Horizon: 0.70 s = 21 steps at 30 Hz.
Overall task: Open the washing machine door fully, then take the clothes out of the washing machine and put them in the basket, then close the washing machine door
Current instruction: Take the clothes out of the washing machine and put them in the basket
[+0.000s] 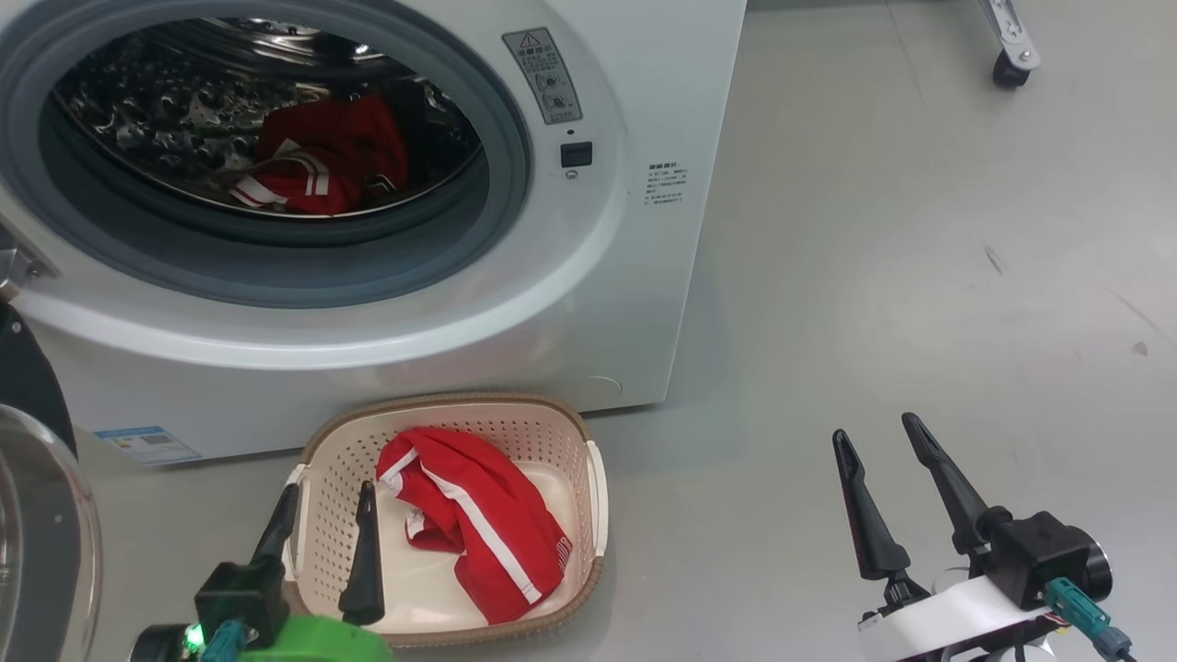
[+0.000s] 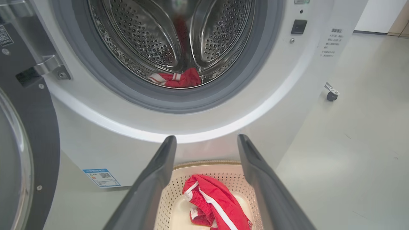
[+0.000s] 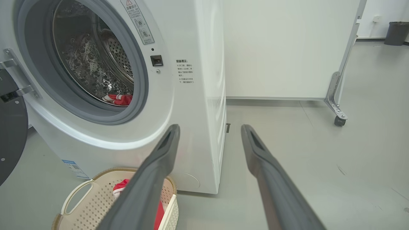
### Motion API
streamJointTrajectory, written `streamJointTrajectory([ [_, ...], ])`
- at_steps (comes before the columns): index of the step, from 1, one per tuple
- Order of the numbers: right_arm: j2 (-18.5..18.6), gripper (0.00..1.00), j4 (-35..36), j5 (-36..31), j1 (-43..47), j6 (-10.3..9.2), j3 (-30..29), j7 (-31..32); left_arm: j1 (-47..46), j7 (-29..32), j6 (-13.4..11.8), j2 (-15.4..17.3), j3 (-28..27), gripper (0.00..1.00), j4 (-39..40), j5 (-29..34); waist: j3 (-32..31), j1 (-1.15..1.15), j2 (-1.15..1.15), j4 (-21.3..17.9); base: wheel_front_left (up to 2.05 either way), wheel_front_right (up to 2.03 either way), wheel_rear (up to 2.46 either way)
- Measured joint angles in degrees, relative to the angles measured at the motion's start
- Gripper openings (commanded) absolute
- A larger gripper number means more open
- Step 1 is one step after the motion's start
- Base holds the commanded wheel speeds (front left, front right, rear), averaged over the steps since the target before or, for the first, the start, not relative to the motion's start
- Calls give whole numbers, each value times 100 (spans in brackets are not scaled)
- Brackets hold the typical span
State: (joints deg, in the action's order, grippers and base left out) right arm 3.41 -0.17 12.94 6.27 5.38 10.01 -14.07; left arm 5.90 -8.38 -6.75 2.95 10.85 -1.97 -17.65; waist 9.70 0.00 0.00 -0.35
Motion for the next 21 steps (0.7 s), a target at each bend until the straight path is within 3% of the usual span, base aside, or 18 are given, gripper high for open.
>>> streamJointTrajectory([
  [7,0,100,143,1,-53,0,20,22,-784,520,2,-4,81,100,-338,-45,460,0,0,-134,0,0,0],
  [12,-3,100,213,22,-173,1,53,21,-1785,1282,227,31,225,100,-647,-172,909,1,0,-296,0,0,0],
  [21,-19,100,309,143,-521,4,82,15,-3264,2446,400,559,21,100,-870,-227,1540,1,0,-546,0,0,0],
])
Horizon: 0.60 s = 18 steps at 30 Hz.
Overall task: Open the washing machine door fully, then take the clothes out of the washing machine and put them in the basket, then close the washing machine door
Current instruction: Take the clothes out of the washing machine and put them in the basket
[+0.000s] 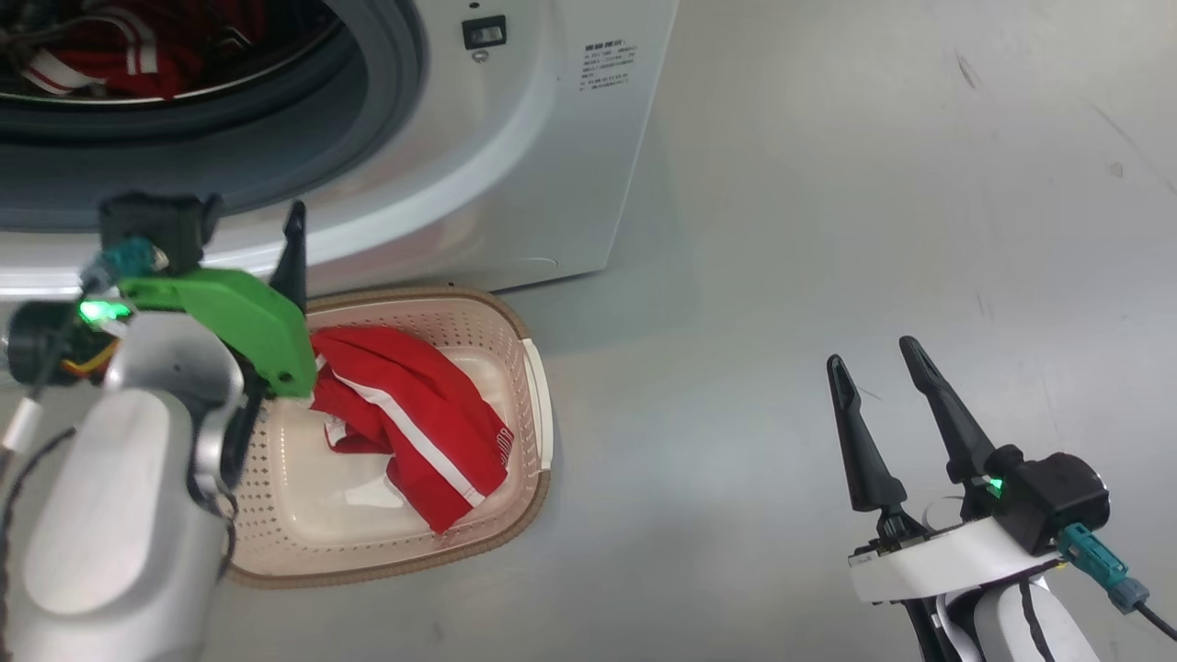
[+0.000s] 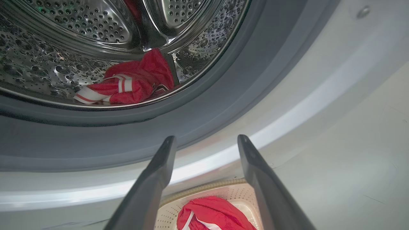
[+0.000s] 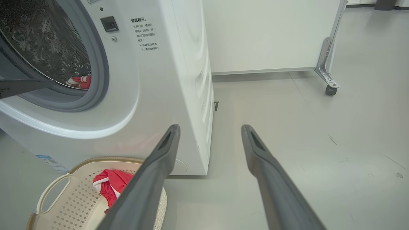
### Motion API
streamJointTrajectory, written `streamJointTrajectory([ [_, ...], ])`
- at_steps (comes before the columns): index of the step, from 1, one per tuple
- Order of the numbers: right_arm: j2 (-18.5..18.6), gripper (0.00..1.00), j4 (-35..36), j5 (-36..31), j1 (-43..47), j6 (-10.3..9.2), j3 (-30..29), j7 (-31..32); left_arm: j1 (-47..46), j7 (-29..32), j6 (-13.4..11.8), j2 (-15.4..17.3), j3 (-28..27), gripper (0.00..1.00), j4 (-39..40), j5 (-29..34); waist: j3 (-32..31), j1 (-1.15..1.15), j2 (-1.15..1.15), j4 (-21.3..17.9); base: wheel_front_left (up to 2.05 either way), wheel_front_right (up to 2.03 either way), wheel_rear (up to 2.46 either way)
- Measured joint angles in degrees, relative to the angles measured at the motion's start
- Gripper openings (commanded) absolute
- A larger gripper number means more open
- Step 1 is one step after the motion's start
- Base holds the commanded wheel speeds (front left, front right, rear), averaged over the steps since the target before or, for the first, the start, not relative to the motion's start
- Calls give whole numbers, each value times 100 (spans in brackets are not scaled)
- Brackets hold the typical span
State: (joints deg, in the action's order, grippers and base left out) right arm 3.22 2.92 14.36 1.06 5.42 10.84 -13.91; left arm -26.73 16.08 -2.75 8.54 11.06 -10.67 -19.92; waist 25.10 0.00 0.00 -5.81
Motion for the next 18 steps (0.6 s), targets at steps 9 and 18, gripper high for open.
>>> streamJointTrajectory([
  [9,-20,100,30,133,-446,4,75,-3,-1550,1360,8,656,-397,100,-187,-19,734,0,0,-289,0,0,0],
  [18,-55,100,-1,368,-862,48,175,-52,-2904,2385,7,1276,-700,100,-293,-24,1463,1,0,-601,0,0,0],
])
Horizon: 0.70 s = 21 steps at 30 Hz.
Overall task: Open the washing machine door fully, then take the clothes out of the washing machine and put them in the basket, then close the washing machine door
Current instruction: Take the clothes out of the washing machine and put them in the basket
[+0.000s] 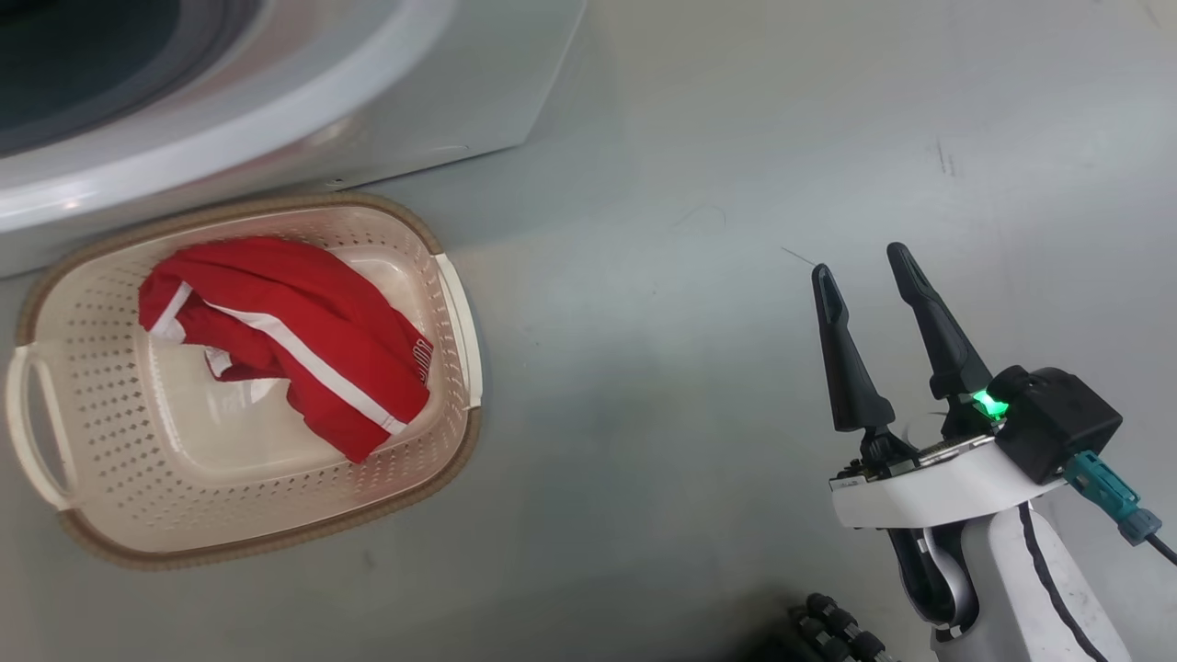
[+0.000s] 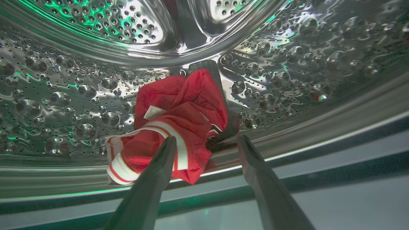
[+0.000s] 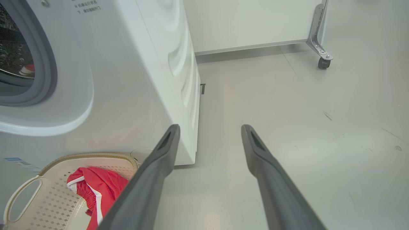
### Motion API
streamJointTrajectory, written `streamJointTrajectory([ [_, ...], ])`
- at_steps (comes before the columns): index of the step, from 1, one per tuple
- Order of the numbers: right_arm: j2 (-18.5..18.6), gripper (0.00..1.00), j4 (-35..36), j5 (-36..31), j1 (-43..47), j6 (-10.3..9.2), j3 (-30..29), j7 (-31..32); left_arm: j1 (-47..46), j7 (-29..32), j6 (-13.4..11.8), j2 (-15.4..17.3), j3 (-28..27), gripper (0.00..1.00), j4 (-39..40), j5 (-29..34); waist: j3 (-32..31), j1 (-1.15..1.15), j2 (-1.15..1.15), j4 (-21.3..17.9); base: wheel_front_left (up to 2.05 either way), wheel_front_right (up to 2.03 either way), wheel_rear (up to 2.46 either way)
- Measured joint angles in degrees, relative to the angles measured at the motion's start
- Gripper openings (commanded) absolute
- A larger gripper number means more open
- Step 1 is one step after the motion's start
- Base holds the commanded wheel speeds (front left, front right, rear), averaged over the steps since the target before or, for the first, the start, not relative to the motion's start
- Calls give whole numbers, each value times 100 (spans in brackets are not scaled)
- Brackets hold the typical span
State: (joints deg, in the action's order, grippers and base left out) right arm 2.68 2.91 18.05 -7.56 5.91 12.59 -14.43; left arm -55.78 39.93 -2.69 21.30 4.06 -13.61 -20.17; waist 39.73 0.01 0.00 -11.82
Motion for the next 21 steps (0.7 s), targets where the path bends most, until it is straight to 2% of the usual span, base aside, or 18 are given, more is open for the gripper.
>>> streamJointTrajectory([
  [9,-12,100,-76,134,-409,8,127,-1,-801,735,-2,447,-163,100,-210,14,608,0,0,-351,0,0,0],
  [21,-20,100,-82,478,-641,9,268,-1,-1308,1258,-96,872,-263,100,-560,229,1149,0,0,-733,0,0,0],
])
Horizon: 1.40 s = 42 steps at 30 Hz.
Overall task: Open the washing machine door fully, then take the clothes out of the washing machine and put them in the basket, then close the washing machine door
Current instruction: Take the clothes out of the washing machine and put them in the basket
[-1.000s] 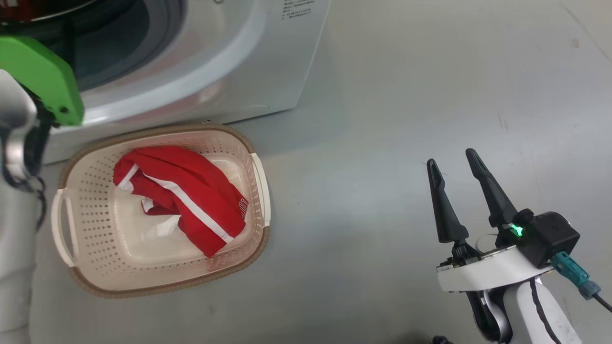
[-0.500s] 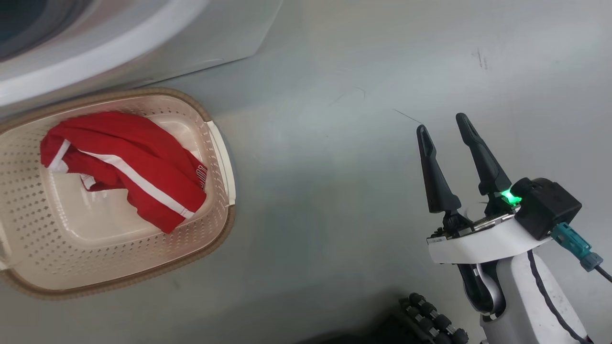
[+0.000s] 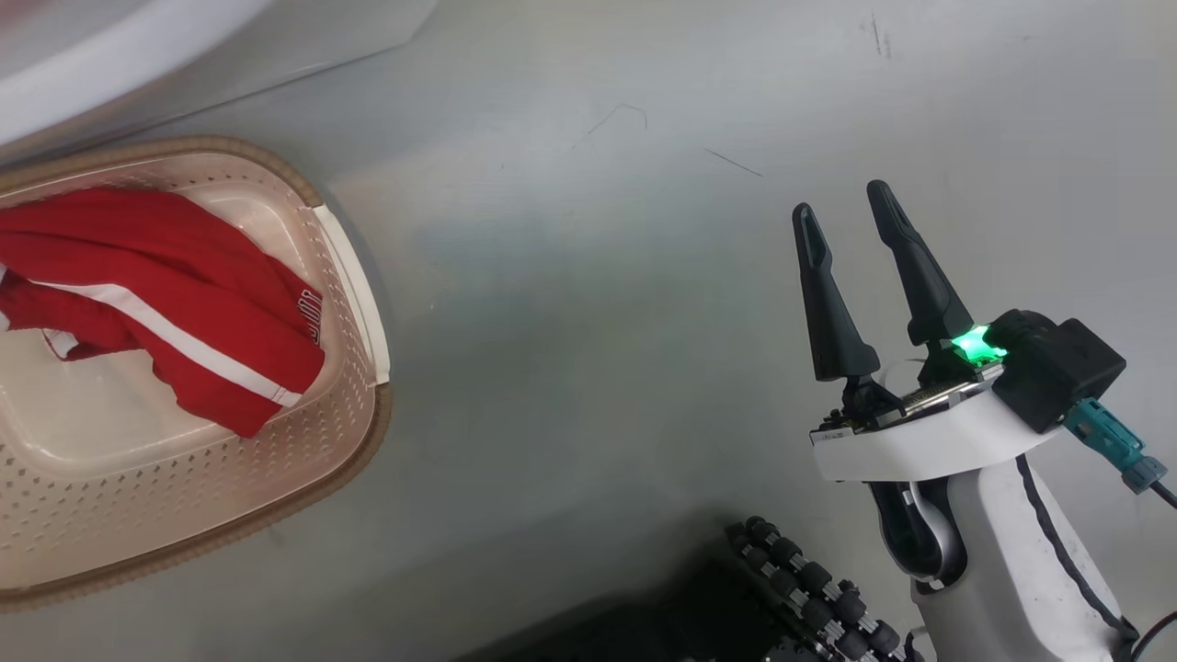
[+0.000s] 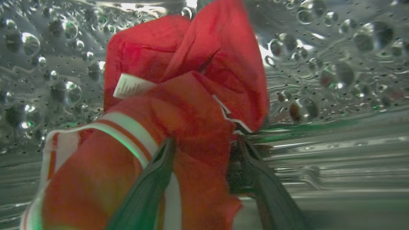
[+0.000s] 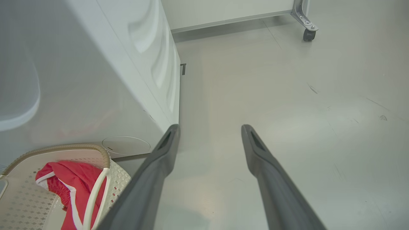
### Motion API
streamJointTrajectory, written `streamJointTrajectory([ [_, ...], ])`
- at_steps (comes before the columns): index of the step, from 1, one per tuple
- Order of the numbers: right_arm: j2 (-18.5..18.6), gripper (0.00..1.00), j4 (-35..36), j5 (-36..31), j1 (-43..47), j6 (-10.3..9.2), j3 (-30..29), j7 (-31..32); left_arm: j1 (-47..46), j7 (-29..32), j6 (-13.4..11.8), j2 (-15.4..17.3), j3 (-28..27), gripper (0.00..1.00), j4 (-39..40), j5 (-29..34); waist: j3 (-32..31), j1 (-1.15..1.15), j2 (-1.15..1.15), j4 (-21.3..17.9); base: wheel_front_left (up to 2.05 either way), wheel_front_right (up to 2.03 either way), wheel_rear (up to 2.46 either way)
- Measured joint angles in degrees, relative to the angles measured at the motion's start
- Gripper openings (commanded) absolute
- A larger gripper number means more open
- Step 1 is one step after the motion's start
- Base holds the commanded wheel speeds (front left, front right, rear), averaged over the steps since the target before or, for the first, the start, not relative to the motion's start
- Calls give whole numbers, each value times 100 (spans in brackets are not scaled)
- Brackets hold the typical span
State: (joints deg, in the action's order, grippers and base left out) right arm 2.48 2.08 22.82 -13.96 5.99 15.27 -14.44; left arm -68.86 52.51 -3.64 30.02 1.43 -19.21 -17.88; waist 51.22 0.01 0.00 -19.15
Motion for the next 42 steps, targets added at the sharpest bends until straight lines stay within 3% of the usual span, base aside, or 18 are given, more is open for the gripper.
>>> streamJointTrajectory([
  [4,-9,100,-32,51,-88,1,13,0,-74,90,-38,94,4,96,-114,118,80,0,0,-64,0,0,0],
  [5,-8,100,-33,52,-104,1,13,0,-104,90,-66,107,12,62,-113,169,90,0,0,-72,0,0,0],
  [7,-9,100,-38,71,-114,1,18,0,-177,113,-66,116,16,10,-125,191,105,0,0,-78,0,0,0],
  [8,-10,100,-44,86,-116,1,21,0,-213,127,-66,118,15,0,-145,191,109,0,0,-79,0,0,0],
  [21,-11,100,-65,129,-224,8,-7,0,-405,77,-40,41,-15,0,-180,27,100,0,0,-14,0,0,0],
  [25,-10,100,-63,114,-225,7,-112,-1,-415,-170,100,-176,8,0,-96,-136,89,-1,0,70,0,0,0],
  [42,-5,100,-49,-51,-237,7,-367,-1,-374,-1610,377,-281,-93,0,542,-179,15,-1,0,506,0,0,0],
])
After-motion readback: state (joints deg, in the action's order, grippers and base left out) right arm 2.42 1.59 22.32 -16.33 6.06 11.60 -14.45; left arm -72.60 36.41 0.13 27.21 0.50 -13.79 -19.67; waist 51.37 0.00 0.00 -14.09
